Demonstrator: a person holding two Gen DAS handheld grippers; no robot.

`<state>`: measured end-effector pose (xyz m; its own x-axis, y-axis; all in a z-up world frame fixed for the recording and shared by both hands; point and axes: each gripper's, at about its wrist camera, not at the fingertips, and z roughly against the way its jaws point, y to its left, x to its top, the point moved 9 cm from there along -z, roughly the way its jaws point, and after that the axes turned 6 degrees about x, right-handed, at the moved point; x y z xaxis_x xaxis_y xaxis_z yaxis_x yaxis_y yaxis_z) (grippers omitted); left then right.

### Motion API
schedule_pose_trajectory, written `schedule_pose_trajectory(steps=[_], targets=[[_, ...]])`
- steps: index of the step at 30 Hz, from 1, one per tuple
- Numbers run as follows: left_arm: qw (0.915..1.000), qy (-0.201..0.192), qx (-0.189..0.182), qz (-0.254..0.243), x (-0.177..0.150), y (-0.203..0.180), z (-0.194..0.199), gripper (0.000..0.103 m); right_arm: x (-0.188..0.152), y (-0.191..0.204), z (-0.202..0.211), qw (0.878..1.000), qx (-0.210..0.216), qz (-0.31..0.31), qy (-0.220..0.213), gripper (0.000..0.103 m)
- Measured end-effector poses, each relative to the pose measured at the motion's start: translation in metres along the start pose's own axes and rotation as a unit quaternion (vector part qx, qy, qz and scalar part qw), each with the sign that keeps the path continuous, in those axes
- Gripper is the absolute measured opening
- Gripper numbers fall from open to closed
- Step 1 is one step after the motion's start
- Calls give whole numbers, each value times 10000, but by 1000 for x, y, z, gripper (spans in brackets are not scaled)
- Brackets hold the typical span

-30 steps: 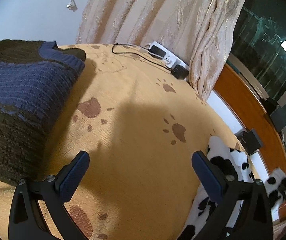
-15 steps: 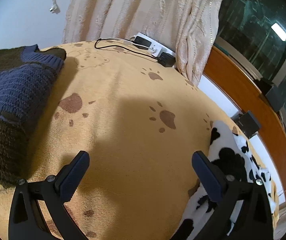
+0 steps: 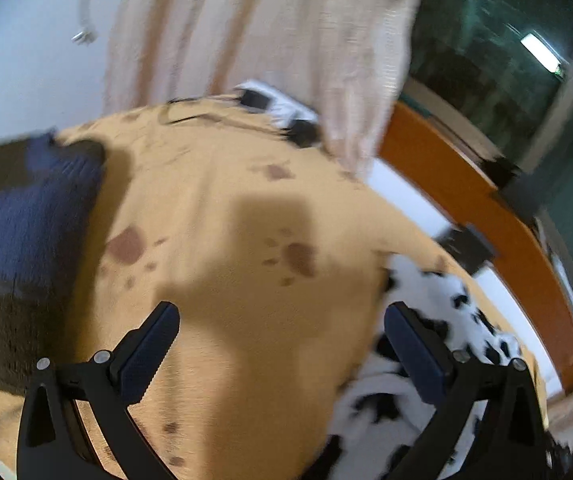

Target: Fold clothes

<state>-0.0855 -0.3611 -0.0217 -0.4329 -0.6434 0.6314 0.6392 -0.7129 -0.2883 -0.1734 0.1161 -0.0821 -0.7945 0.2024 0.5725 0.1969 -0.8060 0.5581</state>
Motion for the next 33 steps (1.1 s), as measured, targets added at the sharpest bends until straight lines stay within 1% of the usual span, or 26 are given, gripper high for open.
schedule_pose_trajectory(steps=[3, 6, 9, 10, 12, 14, 15, 16, 18, 20, 22, 23, 25, 27, 29, 30, 31, 32, 33], targets=[[9977, 268, -379, -495, -7, -46, -1, 103, 3, -9, -22, 9996, 66, -26, 280, 75], [9905, 584, -768, -978, -22, -97, -7, 103, -3, -15, -36, 9990, 33, 28, 435, 75], [9827, 884, -847, -1392, -44, -138, -33, 103, -7, -11, -38, 9987, 2, 289, 426, 75], [9808, 984, -811, -1478, -51, -146, -43, 103, -9, -10, -38, 9984, -24, 377, 428, 74], [9784, 1105, -693, -1602, -61, -154, -61, 103, -11, -12, -37, 9974, -181, 564, 407, 65], [9778, 1106, -548, -1694, -67, -153, -74, 103, -12, -15, -35, 9966, -290, 671, 389, 49], [9773, 1106, -476, -1740, -70, -153, -80, 103, -12, -17, -33, 9962, -321, 712, 379, 44], [9768, 1107, -404, -1786, -73, -153, -87, 103, -12, -18, -32, 9959, -342, 749, 362, 34], [9756, 1107, -259, -1877, -78, -152, -99, 103, -7, -16, -24, 9966, -248, 752, 212, 28], [9744, 1028, -197, -1992, -78, -151, -102, 103, -1, -13, -17, 9970, -154, 755, 63, 18], [9761, 967, -183, -1940, -75, -148, -100, 103, 4, -10, -10, 9970, -64, 762, -89, 10], [9781, 907, -191, -1864, -72, -147, -98, 103, 8, -6, -5, 9966, -52, 799, -187, 8], [9824, 771, -214, -1689, -65, -143, -94, 103, 21, 6, 10, 9949, 26, 889, -484, 8], [9860, 657, -222, -1520, -58, -139, -90, 103, 30, 16, 21, 9932, 152, 979, -604, 8], [9874, 684, -215, -1411, -56, -134, -93, 103, 31, 17, 21, 9948, 316, 853, -452, 9], [9879, 707, -211, -1361, -55, -131, -95, 103, 29, 12, 17, 9958, 209, 816, -362, 9], [9880, 751, -176, -1338, -56, -129, -97, 103, 26, 6, 12, 9965, 102, 778, -272, 13], [9879, 801, -132, -1323, -58, -126, -101, 103, 23, 0, 8, 9971, -7, 737, -182, 21], [9876, 837, -98, -1321, -59, -124, -103, 103, 19, -7, 5, 9976, -116, 669, -108, 35]])
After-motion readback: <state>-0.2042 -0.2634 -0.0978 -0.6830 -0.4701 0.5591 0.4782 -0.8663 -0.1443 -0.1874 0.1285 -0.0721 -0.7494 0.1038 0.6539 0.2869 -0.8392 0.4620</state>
